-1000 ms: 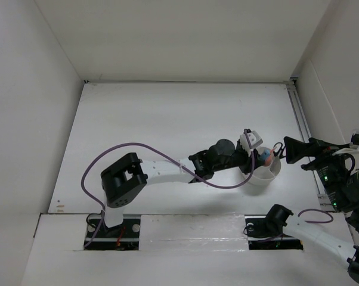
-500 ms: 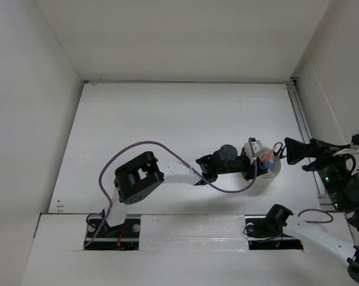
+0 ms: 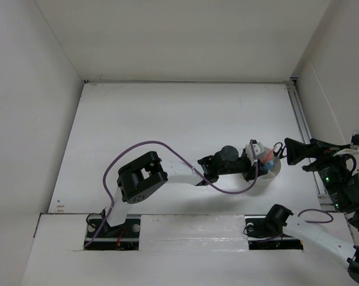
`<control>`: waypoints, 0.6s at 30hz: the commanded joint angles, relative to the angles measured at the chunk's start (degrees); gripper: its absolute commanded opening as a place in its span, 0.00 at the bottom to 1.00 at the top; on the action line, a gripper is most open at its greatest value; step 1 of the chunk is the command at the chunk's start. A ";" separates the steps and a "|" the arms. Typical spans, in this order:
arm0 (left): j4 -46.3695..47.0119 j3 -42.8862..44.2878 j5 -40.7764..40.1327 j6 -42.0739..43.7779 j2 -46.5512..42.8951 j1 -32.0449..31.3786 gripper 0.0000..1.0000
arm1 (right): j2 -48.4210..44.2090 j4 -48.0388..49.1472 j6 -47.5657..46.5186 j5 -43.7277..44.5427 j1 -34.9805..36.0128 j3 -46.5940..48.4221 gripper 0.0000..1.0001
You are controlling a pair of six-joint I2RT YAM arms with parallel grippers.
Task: Sort the stationery into containers
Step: Place the stationery in the storage box.
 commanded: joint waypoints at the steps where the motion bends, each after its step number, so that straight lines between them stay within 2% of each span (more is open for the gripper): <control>1: 4.86 2.11 0.23 1.55 0.20 0.00 0.00 | 0.09 0.03 -1.27 -0.89 0.51 1.60 0.99; 18: 7.41 -0.79 -0.82 0.50 0.13 0.00 0.00 | -0.96 1.61 -3.46 -3.79 0.51 1.07 0.99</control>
